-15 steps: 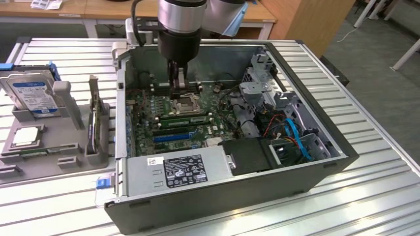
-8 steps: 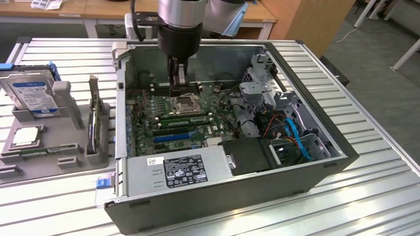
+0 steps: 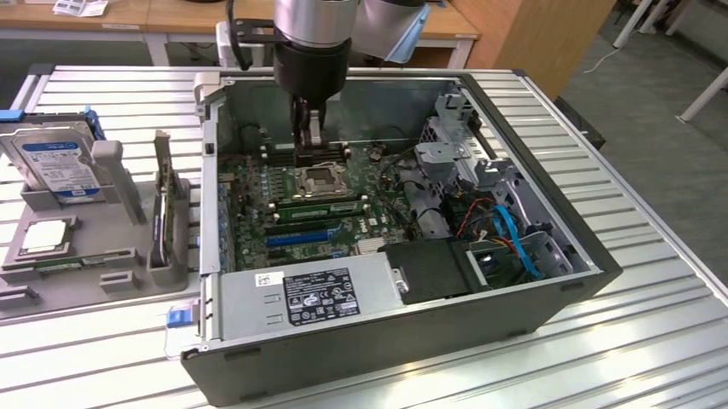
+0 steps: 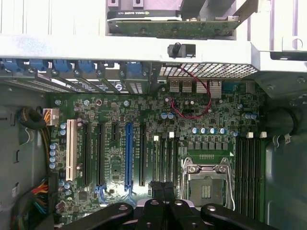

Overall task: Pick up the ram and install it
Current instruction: 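Press down the ram until it locks into place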

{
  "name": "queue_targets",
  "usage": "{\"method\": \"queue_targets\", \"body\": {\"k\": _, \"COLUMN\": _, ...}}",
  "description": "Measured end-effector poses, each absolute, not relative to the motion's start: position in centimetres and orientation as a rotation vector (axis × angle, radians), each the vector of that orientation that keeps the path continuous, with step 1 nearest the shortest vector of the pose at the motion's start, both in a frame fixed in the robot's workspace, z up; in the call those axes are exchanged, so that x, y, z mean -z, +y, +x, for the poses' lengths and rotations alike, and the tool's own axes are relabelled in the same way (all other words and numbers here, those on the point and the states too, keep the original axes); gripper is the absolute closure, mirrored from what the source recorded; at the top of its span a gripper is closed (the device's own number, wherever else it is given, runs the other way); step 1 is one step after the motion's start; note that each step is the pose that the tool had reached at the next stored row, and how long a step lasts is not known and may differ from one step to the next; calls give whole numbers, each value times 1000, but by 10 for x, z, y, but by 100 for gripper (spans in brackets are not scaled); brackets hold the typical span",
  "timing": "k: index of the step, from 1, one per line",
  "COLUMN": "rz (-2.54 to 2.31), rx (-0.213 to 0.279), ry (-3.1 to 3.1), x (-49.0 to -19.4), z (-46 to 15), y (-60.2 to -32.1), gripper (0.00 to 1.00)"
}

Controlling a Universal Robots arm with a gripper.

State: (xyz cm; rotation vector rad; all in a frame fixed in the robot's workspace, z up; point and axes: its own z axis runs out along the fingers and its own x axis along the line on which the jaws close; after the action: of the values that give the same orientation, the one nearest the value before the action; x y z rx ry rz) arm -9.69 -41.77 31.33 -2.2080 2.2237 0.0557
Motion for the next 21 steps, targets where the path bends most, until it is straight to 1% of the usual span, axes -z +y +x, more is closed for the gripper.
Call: {"method": "queue_targets", "body": {"k": 21, "rz": -2208, "rx": -56, "ry": 2224, "x": -313, "z": -61, "y": -418, "gripper": 90}}
